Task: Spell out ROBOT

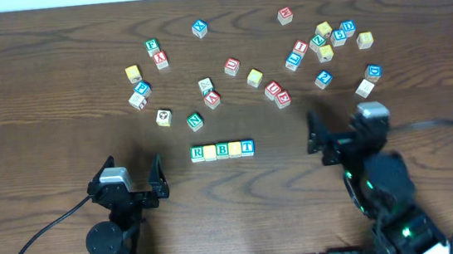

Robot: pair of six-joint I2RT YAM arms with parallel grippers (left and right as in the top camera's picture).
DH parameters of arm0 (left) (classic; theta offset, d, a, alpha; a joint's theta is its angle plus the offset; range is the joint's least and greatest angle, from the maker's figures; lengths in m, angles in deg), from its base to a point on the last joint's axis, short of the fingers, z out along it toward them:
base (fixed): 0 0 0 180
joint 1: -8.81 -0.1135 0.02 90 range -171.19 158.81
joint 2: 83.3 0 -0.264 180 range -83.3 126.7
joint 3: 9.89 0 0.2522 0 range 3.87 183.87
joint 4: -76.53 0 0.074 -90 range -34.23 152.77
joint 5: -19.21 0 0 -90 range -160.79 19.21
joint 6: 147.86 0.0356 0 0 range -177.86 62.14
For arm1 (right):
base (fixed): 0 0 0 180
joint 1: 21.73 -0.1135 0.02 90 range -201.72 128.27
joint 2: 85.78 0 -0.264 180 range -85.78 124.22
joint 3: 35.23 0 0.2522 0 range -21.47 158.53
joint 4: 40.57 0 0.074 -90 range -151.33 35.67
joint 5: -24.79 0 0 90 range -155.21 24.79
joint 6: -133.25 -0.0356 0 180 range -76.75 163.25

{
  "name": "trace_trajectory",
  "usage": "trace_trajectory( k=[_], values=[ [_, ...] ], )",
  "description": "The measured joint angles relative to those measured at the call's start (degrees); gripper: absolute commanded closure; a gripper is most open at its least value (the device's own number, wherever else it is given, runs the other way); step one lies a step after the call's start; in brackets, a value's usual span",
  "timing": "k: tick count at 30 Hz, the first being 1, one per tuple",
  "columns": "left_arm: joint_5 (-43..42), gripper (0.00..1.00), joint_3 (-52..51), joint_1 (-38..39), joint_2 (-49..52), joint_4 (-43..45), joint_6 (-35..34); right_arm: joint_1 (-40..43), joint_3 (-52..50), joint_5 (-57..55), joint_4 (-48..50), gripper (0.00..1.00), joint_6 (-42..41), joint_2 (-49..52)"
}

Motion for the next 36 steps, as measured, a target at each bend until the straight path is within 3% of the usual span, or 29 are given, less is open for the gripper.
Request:
trace_trajectory(
  k=[3, 6, 12, 18, 36],
  values=[
    [0.0, 0.02, 0.0, 0.0, 0.0, 0.0, 0.0, 3.7, -6.8, 2.2, 9.7, 0.01, 6.3, -7.0],
    [0.0, 0.02, 0.0, 0.0, 0.0, 0.0, 0.0, 7.9, -10.6, 5.0, 12.2, 0.01, 12.0, -13.5],
    [0.0, 0.02, 0.0, 0.0, 0.0, 0.0, 0.0, 15.6, -13.2, 7.3, 7.6, 0.01, 16.8, -23.5],
    [0.0, 0.02, 0.0, 0.0, 0.0, 0.0, 0.0, 18.1, -13.4, 7.9, -0.8, 0.01, 18.0, -30.3],
    [0.0, 0.02, 0.0, 0.0, 0.0, 0.0, 0.0, 18.5, -19.1, 9.2, -8.1, 0.01, 15.9, -32.3]
  ],
)
